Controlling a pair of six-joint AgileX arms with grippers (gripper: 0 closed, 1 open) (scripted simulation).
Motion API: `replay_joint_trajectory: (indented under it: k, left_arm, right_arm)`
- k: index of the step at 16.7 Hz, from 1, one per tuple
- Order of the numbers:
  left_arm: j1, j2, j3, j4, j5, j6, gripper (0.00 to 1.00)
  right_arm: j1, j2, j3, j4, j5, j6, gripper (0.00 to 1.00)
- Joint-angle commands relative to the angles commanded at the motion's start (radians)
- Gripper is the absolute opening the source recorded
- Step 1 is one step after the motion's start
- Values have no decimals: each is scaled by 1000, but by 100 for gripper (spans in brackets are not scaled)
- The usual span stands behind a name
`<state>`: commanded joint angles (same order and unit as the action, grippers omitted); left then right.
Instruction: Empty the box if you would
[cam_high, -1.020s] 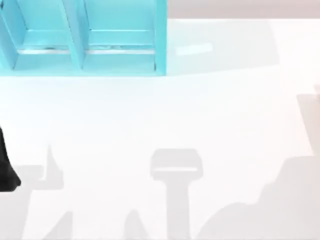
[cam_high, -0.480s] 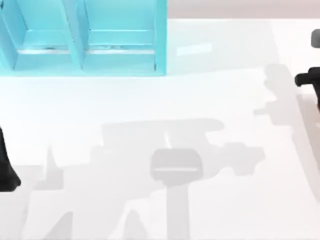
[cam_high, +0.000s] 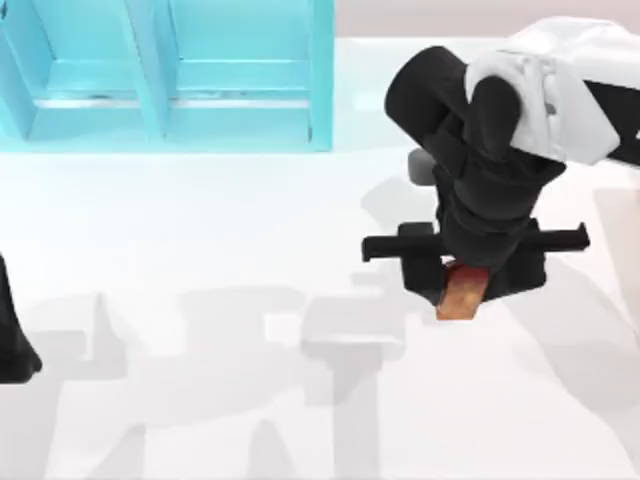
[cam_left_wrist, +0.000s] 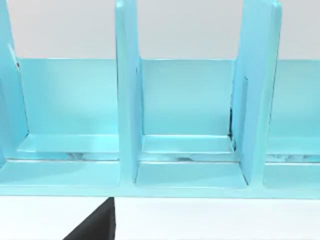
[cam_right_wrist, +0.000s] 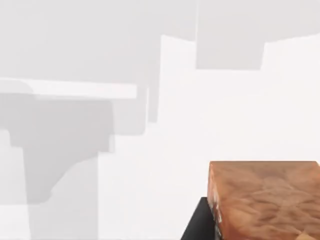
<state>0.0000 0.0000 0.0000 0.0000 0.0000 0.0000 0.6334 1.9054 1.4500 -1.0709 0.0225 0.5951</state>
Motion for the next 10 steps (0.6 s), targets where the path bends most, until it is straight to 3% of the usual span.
replay_joint_trajectory:
  k: [5, 10]
  left_arm:
    - [0, 0, 0, 0, 0, 0, 100]
    - [0, 0, 0, 0, 0, 0, 100]
  right_arm:
    - [112, 36, -39, 35, -18, 162, 0]
    - [119, 38, -44, 39, -21, 174, 0]
